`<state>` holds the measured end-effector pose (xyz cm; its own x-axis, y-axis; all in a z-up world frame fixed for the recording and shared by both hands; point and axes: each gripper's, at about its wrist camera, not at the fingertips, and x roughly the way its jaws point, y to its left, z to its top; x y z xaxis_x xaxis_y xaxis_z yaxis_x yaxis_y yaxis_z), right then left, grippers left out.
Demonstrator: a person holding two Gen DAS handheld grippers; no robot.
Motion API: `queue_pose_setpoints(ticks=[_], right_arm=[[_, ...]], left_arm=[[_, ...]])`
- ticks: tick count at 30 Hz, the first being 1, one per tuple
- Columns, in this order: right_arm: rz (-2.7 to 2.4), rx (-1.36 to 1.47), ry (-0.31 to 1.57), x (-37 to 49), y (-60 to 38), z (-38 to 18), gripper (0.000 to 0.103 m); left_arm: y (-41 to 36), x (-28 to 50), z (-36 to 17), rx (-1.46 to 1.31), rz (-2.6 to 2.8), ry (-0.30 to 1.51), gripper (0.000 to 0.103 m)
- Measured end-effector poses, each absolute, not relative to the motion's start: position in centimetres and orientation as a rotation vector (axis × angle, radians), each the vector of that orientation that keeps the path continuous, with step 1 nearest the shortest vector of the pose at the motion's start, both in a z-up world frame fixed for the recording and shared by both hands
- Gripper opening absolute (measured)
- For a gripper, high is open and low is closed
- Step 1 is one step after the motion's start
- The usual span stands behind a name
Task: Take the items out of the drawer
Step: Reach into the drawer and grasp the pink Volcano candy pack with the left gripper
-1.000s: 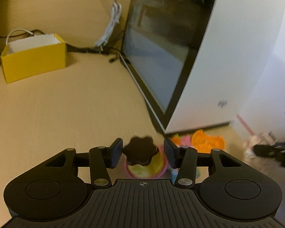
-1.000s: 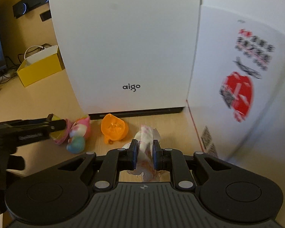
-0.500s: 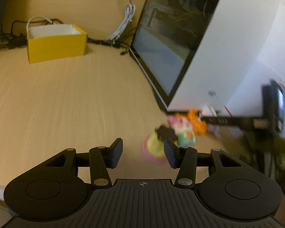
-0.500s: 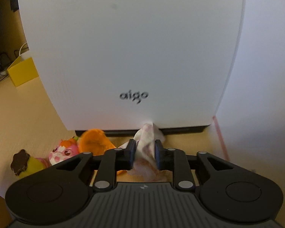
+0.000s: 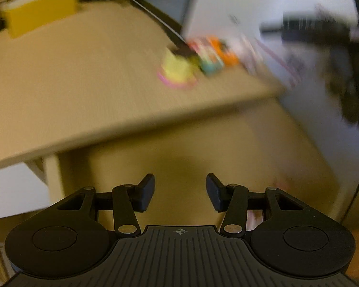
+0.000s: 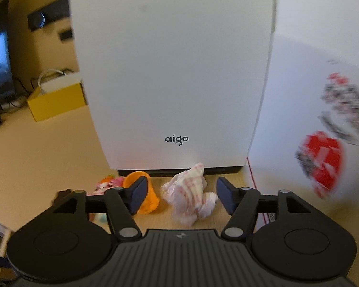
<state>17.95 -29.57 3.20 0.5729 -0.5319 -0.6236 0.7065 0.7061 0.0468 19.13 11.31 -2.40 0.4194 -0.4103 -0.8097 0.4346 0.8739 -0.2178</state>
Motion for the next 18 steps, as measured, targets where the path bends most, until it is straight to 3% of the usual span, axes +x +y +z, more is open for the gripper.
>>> queue_pose_setpoints(ticks=[6,12,16,18], right_arm=[[-0.707,0.378,0.582,13.2,-26.3,4.0,0.079],[-0.670,0.452,0.716,12.5,-24.2,1.3,0.080],[-0.682,0.426,0.791,11.6,-23.2,0.1,0.080],[-0.689,0.422,0.817,11.3,-23.2,-0.6,0.080]], left_arm=[[6.9,18.2,-5.7,0.211,-0.758,1.192,0.052],[1.7,18.1,-9.6,0.419,-0.811,1.347,0.051],[0.2,18.0,-11.1,0.466,-0.817,1.391,0.057],[-0.2,18.4,-11.6,0.471,-0.810,1.403,0.052]])
